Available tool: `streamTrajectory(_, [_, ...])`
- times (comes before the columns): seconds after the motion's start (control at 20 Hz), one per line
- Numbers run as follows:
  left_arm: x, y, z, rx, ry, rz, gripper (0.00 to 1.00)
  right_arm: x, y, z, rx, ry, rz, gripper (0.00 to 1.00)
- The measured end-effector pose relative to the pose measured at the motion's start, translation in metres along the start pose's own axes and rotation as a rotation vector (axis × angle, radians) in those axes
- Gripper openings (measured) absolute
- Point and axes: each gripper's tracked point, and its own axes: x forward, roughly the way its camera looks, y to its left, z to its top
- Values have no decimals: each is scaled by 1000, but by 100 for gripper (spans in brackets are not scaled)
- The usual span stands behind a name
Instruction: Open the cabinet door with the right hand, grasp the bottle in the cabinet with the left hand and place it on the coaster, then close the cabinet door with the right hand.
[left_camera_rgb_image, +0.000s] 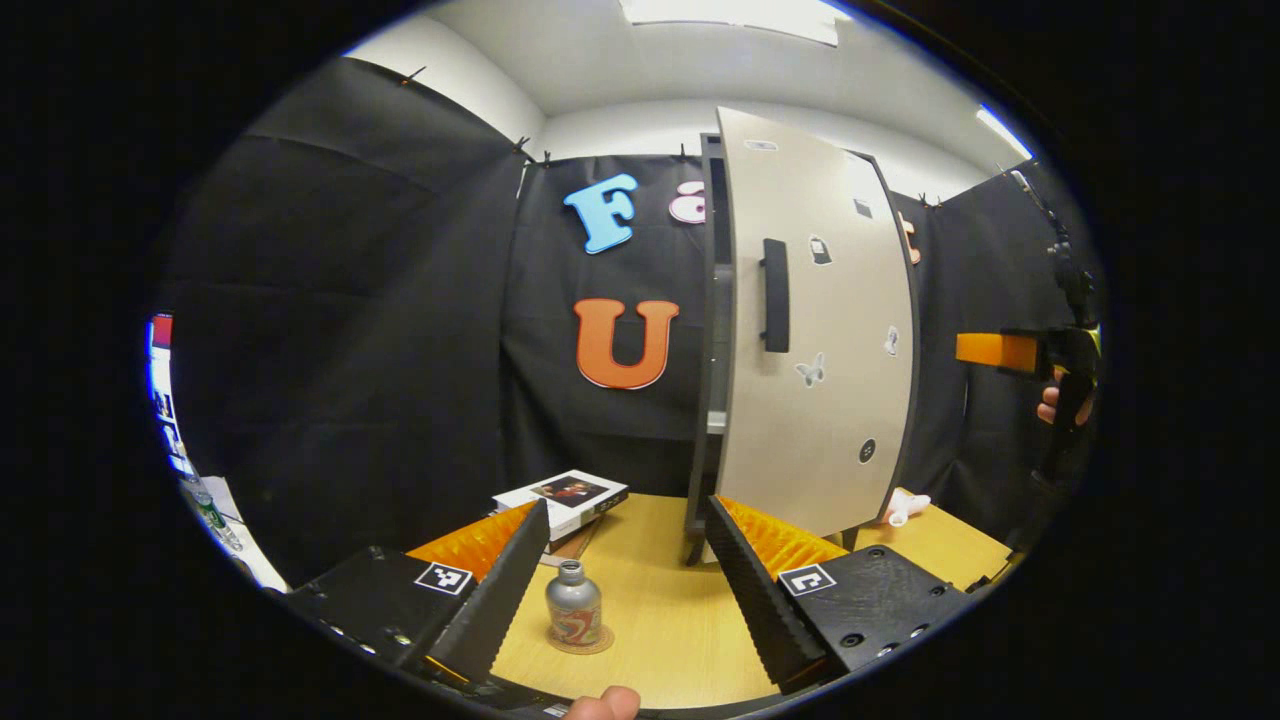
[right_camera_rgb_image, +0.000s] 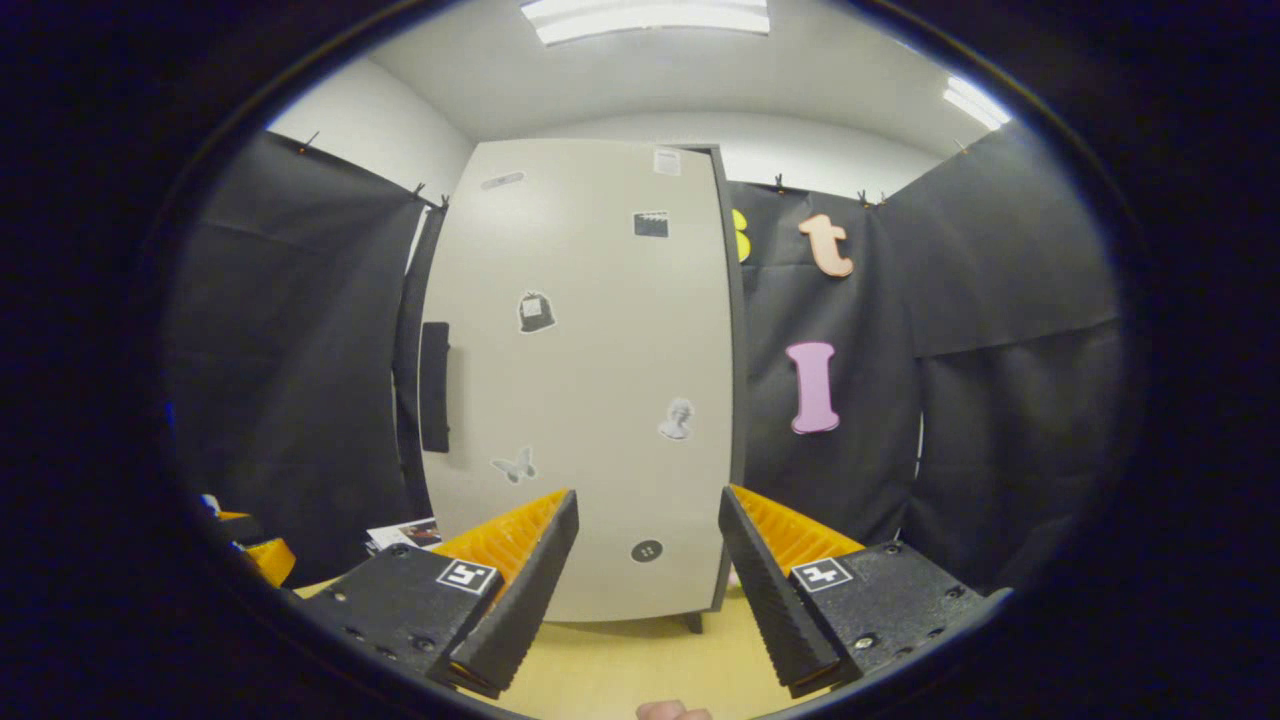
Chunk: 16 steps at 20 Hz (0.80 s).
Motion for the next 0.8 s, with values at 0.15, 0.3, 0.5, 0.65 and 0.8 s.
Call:
streamTrajectory(0.15, [0, -36, 4, -1, -7, -65, 95, -50, -33, -15, 25, 7, -85, 93])
streamTrajectory(0.3, [-4, -70, 3, 2, -13, -121, 95, -90, -55, -36, 76, 19, -137, 94])
streamTrajectory(0.5, [-12, -103, 6, -1, -28, -179, 95, -124, -71, -63, 90, 16, -158, 95])
streamTrajectory(0.65, [-15, -114, 6, -1, -37, -195, 95, -133, -74, -75, 87, 26, -157, 95])
streamTrajectory(0.8, [-17, -116, 7, -7, -40, -190, 95, -136, -77, -74, 78, 20, -160, 95])
